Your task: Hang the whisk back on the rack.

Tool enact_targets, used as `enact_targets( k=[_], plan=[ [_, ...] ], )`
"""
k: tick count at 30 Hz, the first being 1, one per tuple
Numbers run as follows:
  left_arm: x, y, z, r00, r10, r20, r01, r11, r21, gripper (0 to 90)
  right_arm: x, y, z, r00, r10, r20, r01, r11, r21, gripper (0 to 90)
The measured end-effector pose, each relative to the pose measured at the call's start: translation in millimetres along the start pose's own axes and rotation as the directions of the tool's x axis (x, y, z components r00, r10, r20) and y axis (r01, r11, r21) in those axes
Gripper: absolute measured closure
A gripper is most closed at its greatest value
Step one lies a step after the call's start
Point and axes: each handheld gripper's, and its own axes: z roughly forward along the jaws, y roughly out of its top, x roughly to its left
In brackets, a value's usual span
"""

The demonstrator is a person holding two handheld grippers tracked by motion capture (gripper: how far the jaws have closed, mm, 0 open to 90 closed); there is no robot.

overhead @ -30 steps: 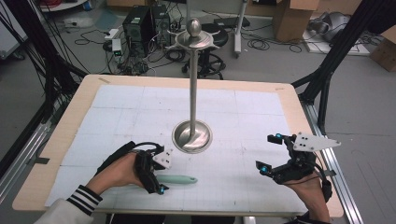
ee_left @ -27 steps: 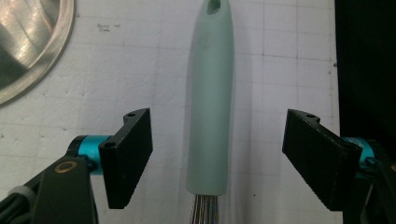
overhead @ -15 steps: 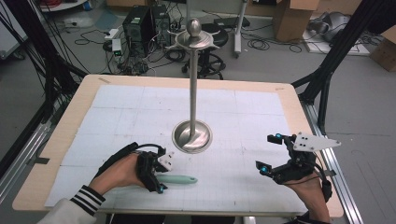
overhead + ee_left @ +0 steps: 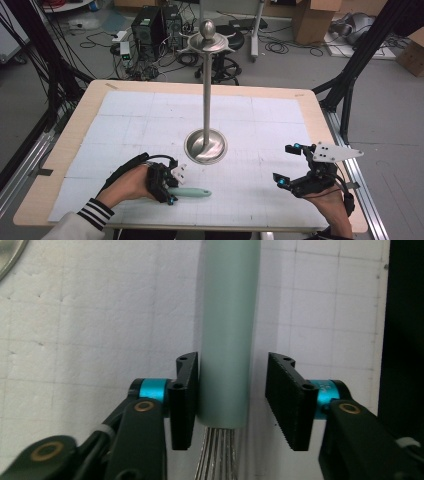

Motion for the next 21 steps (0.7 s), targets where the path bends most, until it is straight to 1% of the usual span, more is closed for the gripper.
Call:
enact_targets(
  k=[2, 3, 5, 7, 10, 15, 16, 17, 19, 20, 21],
  plan=[
    [0.4, 0.0, -1.1, 1.0, 0.004, 0.001, -0.004, 1.0, 0.002, 66.2, 0.0, 0.1, 0.2, 1.0, 0.0, 0.002, 0.0, 1.0, 0.0, 0.2],
    [-0.4, -0.2, -1.0, 1.0, 0.003, 0.004, -0.003, 1.0, 0.003, 67.5, 0.0, 0.1, 0.1, 1.0, 0.0, 0.002, 0.0, 1.0, 0.0, 0.1],
    [-1.2, 0.1, -0.9, 0.9998, 0.019, -0.004, -0.019, 0.9998, 0.005, 68.2, -0.2, 0.1, -0.1, 1.0, 0.0, 0.002, 0.0, 1.0, 0.0, 0.1],
    [-2.7, 0.1, -0.9, 0.9997, 0.022, -0.008, -0.022, 0.9997, 0.007, 68.6, -0.2, -0.2, 0.1, 1.0, 0.001, 0.001, -0.001, 1.0, -0.001, 0.1],
    [-3.5, -0.7, -1.1, 0.9988, 0.048, -0.014, -0.048, 0.9989, -0.001, 68.9, 0.2, 0.0, 0.3, 1.0, 0.004, 0.001, -0.004, 1.0, 0.003, 0.1],
    [-4.9, -1.0, -1.6, 0.998, 0.061, -0.018, -0.061, 0.9981, -0.005, 69.1, -0.3, -0.2, -0.2, 1.0, 0.002, 0.002, -0.002, 1.0, 0.001, 0.1],
    [-4.3, -0.6, -2.1, 0.9972, 0.073, -0.019, -0.073, 0.9973, -0.001, 69.1, -0.2, -0.2, -0.6, 1.0, 0.005, 0.002, -0.005, 1.0, 0.002, 0.1],
    [-5.3, -1.3, -2.4, 0.998, 0.06, -0.018, -0.06, 0.9981, -0.009, 69.1, -0.2, -0.2, -0.6, 1.0, 0.006, 0.003, -0.006, 1.0, 0.0, 0.1],
    [-4.6, -1.7, -5.6, 0.9978, 0.062, -0.025, -0.063, 0.9977, -0.025, 69.1, -0.5, -0.5, -0.7, 1.0, 0.004, 0.002, -0.004, 1.0, 0.001, 0.1],
    [-5.1, -2.3, -6.9, 0.9982, 0.054, -0.027, -0.055, 0.998, -0.033, 69.1, -0.6, -0.5, -0.7, 1.0, 0.003, 0.002, -0.003, 1.0, 0.001, 0.1],
    [-4.7, -3.0, -9.5, 0.9978, 0.059, -0.029, -0.061, 0.9971, -0.046, 69.2, -0.5, -0.6, -0.6, 1.0, 0.003, 0.002, -0.003, 1.0, 0.002, 0.1]
  ],
)
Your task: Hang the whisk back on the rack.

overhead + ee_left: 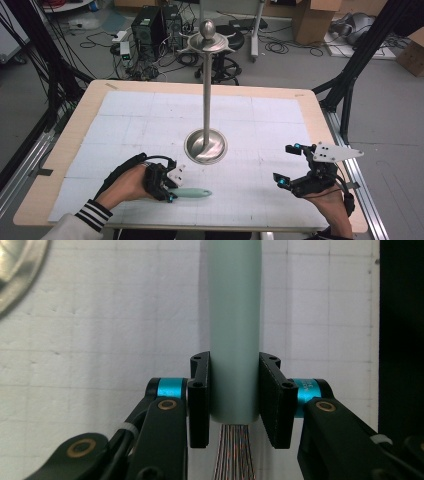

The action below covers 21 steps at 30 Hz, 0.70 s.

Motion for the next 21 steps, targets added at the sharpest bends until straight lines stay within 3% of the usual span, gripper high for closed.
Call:
enact_targets(
  k=[6, 11, 18, 21],
  plan=[
    [-0.6, -4.4, -14.9, 0.9996, -0.024, -0.017, 0.023, 0.997, -0.074, 69.2, -0.7, -0.8, -0.1, 1.0, 0.003, 0.0, -0.003, 1.0, 0.0, 0.1],
    [-0.6, -5.4, -25.7, 0.9993, -0.026, -0.028, 0.023, 0.9945, -0.102, 69.2, -0.3, -0.9, 1.0, 1.0, 0.004, -0.002, -0.004, 1.0, 0.003, 0.1],
    [-0.4, -1.8, -45.7, 0.9978, -0.035, -0.057, 0.024, 0.9829, -0.182, 69.2, -1.0, -1.5, 0.5, 1.0, 0.006, 0.001, -0.006, 1.0, 0.002, 0.1],
    [-0.5, -0.8, -52.4, 0.9969, -0.034, -0.072, 0.02, 0.9811, -0.193, 69.2, -1.2, -1.6, 0.0, 1.0, 0.006, 0.002, -0.006, 1.0, 0.001, 0.1]
  ],
)
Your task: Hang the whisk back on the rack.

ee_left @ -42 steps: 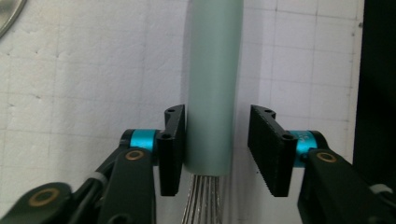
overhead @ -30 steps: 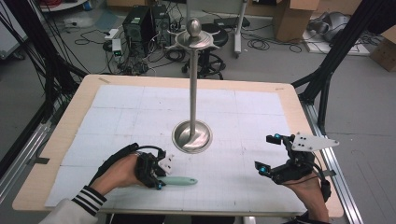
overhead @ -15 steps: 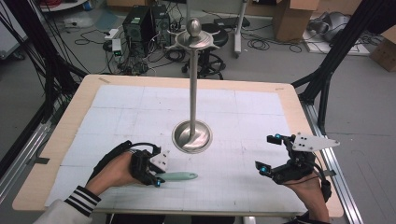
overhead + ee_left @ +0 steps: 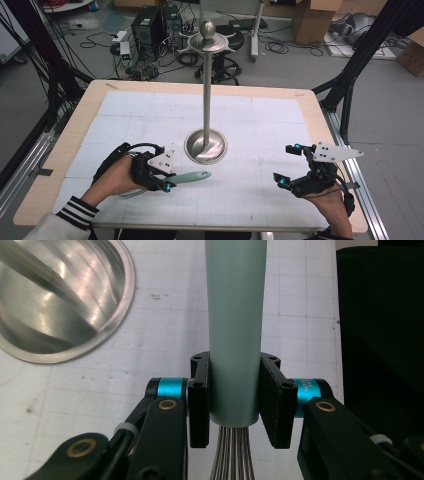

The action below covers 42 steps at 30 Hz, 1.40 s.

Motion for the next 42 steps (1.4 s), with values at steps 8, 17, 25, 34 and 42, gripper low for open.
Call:
enact_targets(
  k=[8, 17, 25, 34, 42],
  plan=[
    [2.9, 2.2, -18.6, 0.9994, -0.028, -0.019, 0.027, 0.9982, -0.054, 69.2, -0.3, -0.4, -0.2, 1.0, 0.002, -0.002, -0.002, 1.0, 0.0, 0.1],
    [6.1, 2.3, -43.1, 0.9963, -0.071, -0.048, 0.064, 0.9884, -0.138, 69.2, -0.3, -0.4, -2.1, 1.0, 0.002, 0.0, -0.002, 1.0, -0.003, 0.1],
    [10.6, 3.7, -65.4, 0.9934, -0.097, -0.06, 0.083, 0.9741, -0.21, 69.2, 0.0, -0.6, -1.0, 1.0, 0.005, -0.001, -0.005, 1.0, 0.002, 0.1],
    [15.9, -0.4, -89.7, 0.9883, -0.138, -0.066, 0.113, 0.9514, -0.286, 69.3, -0.3, -0.8, -1.4, 1.0, 0.006, -0.003, -0.006, 1.0, -0.001, 0.1],
    [18.7, -1.5, -112.6, 0.9868, -0.132, -0.093, 0.098, 0.9455, -0.311, 69.3, -0.3, -0.4, -2.1, 1.0, 0.003, 0.0, -0.003, 1.0, -0.003, 0.1]
  ],
)
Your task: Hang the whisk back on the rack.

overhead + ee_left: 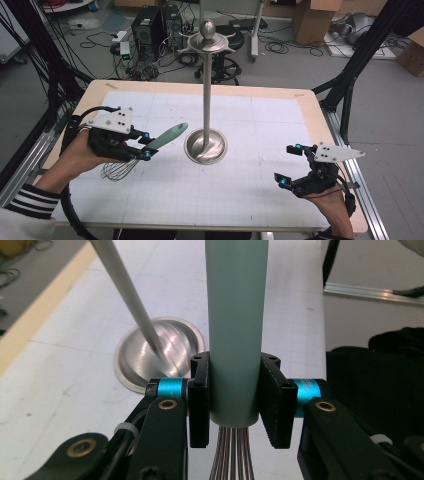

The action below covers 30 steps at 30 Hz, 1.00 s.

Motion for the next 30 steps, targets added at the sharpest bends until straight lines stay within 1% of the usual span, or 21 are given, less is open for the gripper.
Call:
enact_targets(
  k=[1, 5, 9, 15, 17, 19, 22, 24, 25, 26, 30],
  plan=[
    [1.3, 0.6, -3.8, 1.0, 0.001, -0.007, -0.001, 1.0, -0.004, 69.3, 0.0, 0.0, 0.0, 1.0, 0.0, 0.0, 0.0, 1.0, 0.0, 0.1],
    [6.0, 1.7, -14.5, 0.9994, -0.022, -0.026, 0.021, 0.9992, -0.034, 69.3, 0.4, 0.1, 0.6, 1.0, -0.001, 0.001, 0.001, 1.0, 0.0, 0.1],
    [10.0, 3.3, -23.7, 0.998, -0.048, -0.042, 0.045, 0.9962, -0.075, 69.3, 0.2, -0.1, 0.7, 1.0, 0.001, 0.001, -0.001, 1.0, 0.003, 0.1],
    [17.4, 8.8, -36.2, 0.9954, -0.077, -0.057, 0.07, 0.9908, -0.116, 69.3, -0.5, -1.2, 0.8, 1.0, 0.004, -0.004, -0.004, 1.0, 0.006, 0.1],
    [19.0, 11.6, -39.3, 0.9946, -0.073, -0.074, 0.063, 0.9898, -0.128, 69.2, -0.5, -1.1, 0.9, 1.0, 0.006, 0.0, -0.006, 1.0, 0.006, 0.1],
    [21.0, 15.1, -42.4, 0.9934, -0.081, -0.081, 0.069, 0.9881, -0.137, 69.2, -0.5, -1.0, 0.9, 1.0, 0.003, -0.002, -0.003, 1.0, 0.007, 0.1],
    [24.6, 20.0, -45.0, 0.9927, -0.085, -0.085, 0.072, 0.9861, -0.149, 69.2, -0.7, -1.3, 1.5, 1.0, 0.005, 0.002, -0.005, 1.0, 0.007, 0.1],
    [28.2, 23.4, -46.3, 0.9928, -0.096, -0.071, 0.083, 0.9829, -0.164, 69.3, -1.0, -1.6, 1.6, 1.0, 0.004, 0.001, -0.004, 1.0, 0.008, 0.1],
    [29.5, 25.5, -46.8, 0.9915, -0.102, -0.082, 0.087, 0.9812, -0.172, 69.3, -0.9, -1.7, 1.8, 1.0, 0.006, -0.002, -0.006, 1.0, 0.008, 0.1],
    [32.2, 28.4, -48.0, 0.9915, -0.1, -0.082, 0.085, 0.9812, -0.173, 69.3, -1.2, -1.7, 1.8, 1.0, 0.004, -0.002, -0.004, 1.0, 0.007, 0.1],
    [37.3, 37.3, -52.2, 0.9883, -0.11, -0.106, 0.087, 0.9752, -0.204, 69.3, -1.6, -2.1, 2.0, 1.0, 0.005, -0.001, -0.005, 1.0, 0.004, 0.1]
  ],
)
